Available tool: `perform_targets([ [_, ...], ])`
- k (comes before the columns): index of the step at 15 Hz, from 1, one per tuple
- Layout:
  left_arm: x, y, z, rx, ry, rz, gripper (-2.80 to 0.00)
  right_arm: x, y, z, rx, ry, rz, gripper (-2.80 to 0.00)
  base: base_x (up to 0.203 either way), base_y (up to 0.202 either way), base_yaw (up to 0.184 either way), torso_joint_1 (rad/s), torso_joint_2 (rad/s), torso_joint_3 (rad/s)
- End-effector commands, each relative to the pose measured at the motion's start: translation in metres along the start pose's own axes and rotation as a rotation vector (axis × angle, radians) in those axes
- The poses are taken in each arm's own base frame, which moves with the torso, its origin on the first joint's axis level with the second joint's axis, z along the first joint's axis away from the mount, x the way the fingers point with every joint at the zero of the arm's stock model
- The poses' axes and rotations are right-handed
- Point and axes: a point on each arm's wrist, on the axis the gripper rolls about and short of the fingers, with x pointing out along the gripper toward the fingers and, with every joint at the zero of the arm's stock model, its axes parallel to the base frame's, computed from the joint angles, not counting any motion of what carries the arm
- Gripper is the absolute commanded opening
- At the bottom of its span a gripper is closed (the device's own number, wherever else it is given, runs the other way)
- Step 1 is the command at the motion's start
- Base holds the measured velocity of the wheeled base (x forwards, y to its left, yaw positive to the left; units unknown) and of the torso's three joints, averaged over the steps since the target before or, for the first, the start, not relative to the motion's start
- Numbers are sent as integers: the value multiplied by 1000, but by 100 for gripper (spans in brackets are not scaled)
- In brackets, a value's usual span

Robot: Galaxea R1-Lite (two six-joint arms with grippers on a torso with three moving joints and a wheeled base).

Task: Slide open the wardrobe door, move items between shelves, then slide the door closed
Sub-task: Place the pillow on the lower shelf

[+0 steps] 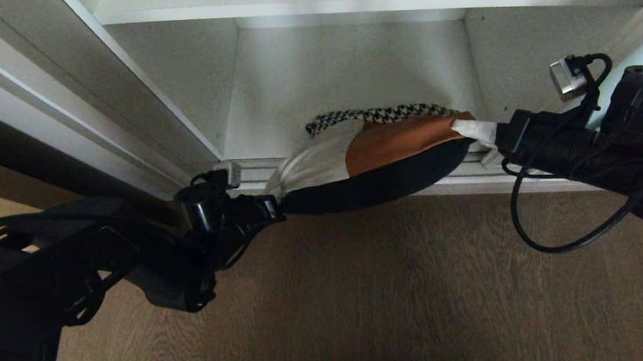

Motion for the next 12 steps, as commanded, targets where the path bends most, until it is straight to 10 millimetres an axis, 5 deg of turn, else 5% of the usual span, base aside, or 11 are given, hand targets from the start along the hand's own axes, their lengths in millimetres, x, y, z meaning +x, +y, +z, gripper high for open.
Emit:
perform_targets([
  [1, -3, -1, -7, -5, 36, -35, -280, 2, -6, 8, -13, 10, 46, -280, 0, 0, 0, 0, 0, 0],
  [7, 27, 11, -29, -4, 31, -4, -280, 19, -108, -43, 73, 98, -79, -280, 0, 0, 0, 0, 0, 0],
  [12, 47, 12, -7, -7, 24, 141, -280, 17, -147, -65, 117, 123, -150, -280, 0, 0, 0, 0, 0, 0],
])
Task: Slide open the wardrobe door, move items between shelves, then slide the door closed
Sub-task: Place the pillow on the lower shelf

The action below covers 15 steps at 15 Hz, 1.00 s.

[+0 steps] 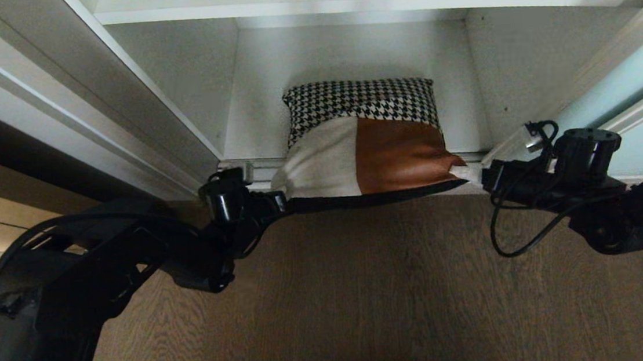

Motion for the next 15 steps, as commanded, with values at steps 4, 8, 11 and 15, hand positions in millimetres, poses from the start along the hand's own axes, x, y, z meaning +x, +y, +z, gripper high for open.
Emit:
perform_targets([
  [4, 25, 1, 12, -6, 63, 130, -280, 12, -38, -24, 57, 30, -79, -280, 0, 0, 0, 0, 0, 0],
  [8, 33, 3, 6, -5, 125, 190, -280, 20, -34, -31, 65, 32, -98, -280, 0, 0, 0, 0, 0, 0],
  [11, 32, 2, 6, -13, 106, 183, -280, 21, -34, -32, 63, 20, -120, -280, 0, 0, 0, 0, 0, 0],
  [15, 31, 4, 0, -9, 78, 178, -280, 25, -33, -37, 64, 29, -116, -280, 0, 0, 0, 0, 0, 0],
])
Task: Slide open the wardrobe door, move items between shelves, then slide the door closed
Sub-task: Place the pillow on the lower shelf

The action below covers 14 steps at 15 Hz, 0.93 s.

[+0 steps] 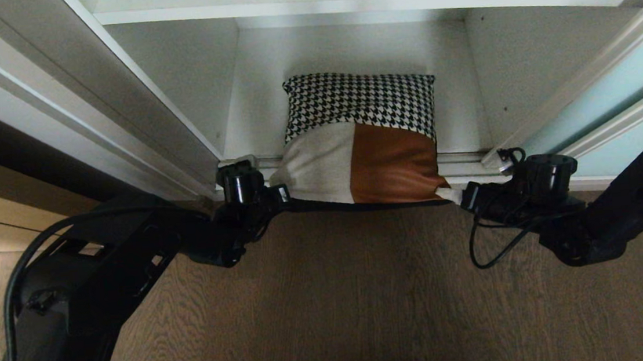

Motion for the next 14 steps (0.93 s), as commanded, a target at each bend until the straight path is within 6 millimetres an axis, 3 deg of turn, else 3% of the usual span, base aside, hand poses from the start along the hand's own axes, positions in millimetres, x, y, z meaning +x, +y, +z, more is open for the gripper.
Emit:
perform_targets([
  [1, 0, -1, -2, 2, -2, -2, -280, 3, 0, -4, 3, 4, 0, -280, 0, 0, 0, 0, 0, 0],
  [5, -1, -7, -4, 13, 1, -14, -280, 5, 0, -1, -5, -21, -17, -280, 16, 0, 0, 0, -1, 2],
  [14, -5, -13, -7, 55, -49, -19, -280, 5, 0, -1, -4, -20, -17, -280, 190, 0, -1, 4, 2, 2],
])
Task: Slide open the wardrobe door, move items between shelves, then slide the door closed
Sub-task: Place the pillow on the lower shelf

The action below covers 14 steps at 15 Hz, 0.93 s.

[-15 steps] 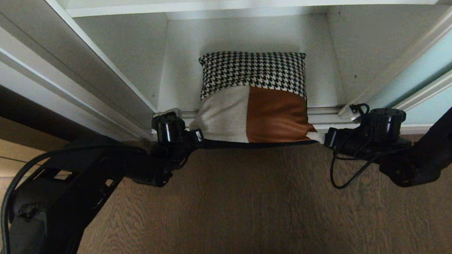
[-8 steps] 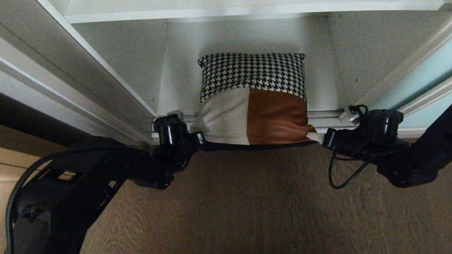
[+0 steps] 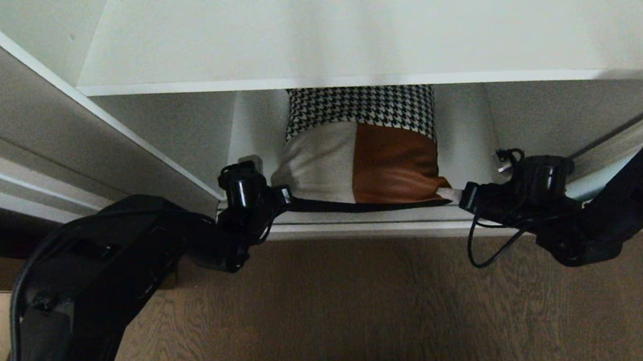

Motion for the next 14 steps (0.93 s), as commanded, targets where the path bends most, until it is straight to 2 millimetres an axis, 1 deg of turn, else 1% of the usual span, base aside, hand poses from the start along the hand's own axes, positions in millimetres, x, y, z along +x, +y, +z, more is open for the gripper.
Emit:
perform_targets([
  [1, -2, -3, -3, 17, -12, -4, -280, -1, 2, 2, 1, -2, 6, -280, 166, 0, 0, 3, 2, 6],
  [2, -2, -4, -8, 43, -24, -10, -280, -1, 2, 2, 1, -2, 6, -280, 87, 0, 6, 4, -1, 6],
  [4, -10, -2, -18, 114, -23, -14, -280, -1, 1, 0, 9, 10, -3, -280, 0, 0, 0, 0, 0, 0],
  [6, -20, -6, -12, 152, -7, -14, -280, -1, 1, 0, 13, 22, -11, -280, 0, 0, 0, 0, 0, 0],
  [9, -15, -7, -5, 149, -15, 45, -280, -1, 0, -1, 1, 26, -13, -280, 0, 0, 0, 0, 0, 0],
  [11, -14, -7, -2, 141, -22, 54, -280, -1, 1, -1, -2, 28, -13, -280, 0, 0, 0, 0, 0, 0],
  [14, -6, -7, 7, 127, -47, 58, -280, 1, 0, 1, -7, 18, -9, -280, 0, 0, 0, 0, 0, 0],
])
